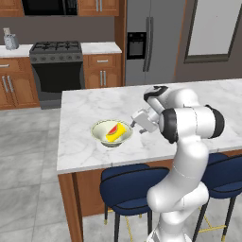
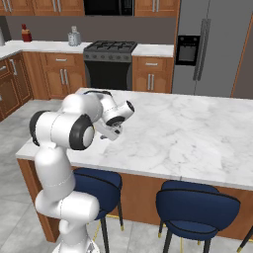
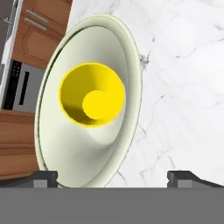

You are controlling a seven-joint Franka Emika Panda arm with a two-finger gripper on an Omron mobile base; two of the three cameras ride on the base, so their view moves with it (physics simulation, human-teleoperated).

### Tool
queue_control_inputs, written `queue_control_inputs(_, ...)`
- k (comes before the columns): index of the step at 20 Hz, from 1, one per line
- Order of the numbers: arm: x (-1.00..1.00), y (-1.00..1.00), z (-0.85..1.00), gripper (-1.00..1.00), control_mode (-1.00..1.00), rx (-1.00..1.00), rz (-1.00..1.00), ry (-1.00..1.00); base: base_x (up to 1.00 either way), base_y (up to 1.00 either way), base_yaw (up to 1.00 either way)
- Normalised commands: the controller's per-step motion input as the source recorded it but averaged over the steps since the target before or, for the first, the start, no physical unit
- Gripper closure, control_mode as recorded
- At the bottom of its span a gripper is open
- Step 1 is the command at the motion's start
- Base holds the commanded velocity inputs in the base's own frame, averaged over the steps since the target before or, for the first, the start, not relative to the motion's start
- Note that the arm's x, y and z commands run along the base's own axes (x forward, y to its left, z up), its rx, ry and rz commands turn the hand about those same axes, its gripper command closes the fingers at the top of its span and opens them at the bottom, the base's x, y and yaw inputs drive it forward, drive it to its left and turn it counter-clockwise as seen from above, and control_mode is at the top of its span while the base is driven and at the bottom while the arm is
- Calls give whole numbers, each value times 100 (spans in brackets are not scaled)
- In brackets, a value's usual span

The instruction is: Place the cup inside the bowl on the dining table and move the bowl to any counter.

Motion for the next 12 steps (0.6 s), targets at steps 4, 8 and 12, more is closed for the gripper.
queue_control_inputs(4, 11, 0, -8, -100, -100, 0, 0, 2, 0, 0, 0)
queue_control_inputs(8, 11, 0, -7, -100, -100, 0, 0, 1, 0, 0, 0)
queue_control_inputs(12, 8, 0, -9, -100, -100, 1, 0, 2, 0, 0, 0)
